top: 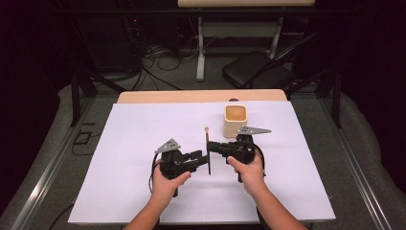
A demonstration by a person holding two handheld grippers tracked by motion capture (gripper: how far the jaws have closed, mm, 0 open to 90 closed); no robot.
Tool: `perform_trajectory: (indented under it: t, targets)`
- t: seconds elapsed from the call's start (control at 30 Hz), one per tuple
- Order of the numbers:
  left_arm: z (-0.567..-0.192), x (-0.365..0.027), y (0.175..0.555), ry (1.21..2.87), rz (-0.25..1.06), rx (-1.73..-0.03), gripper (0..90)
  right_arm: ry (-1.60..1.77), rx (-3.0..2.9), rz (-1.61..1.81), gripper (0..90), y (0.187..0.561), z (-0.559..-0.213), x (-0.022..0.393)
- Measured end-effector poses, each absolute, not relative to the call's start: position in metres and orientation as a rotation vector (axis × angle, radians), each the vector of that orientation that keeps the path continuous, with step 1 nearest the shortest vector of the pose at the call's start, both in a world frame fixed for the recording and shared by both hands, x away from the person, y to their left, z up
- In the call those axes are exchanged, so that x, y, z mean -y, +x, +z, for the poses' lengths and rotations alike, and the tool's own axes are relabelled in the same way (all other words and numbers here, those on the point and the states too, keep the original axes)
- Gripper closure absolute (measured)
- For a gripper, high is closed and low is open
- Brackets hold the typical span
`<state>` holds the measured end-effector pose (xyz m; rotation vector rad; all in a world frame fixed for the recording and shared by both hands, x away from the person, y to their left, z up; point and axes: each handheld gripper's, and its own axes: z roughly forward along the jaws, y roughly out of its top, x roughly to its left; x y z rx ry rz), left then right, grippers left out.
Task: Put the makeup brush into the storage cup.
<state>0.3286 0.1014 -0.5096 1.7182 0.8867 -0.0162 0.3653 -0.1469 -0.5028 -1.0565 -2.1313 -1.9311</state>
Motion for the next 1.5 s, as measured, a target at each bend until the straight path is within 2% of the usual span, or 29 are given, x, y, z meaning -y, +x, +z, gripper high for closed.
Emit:
perform_trajectory:
  t: [0.77,1.5]
  targets:
    - [-0.5146,-0.0994,0.3307,1.710,-0.058,-0.908,72.8,-1.027,2.121,-1.938,83.2,0.3608,-0.5027,0.1408]
    - [-0.5134,-0.0994,0.3304,1.704,-0.095,-0.915,82.1,-1.023,2.128,-1.930,83.3,0.3603,-0.5037,0.1394]
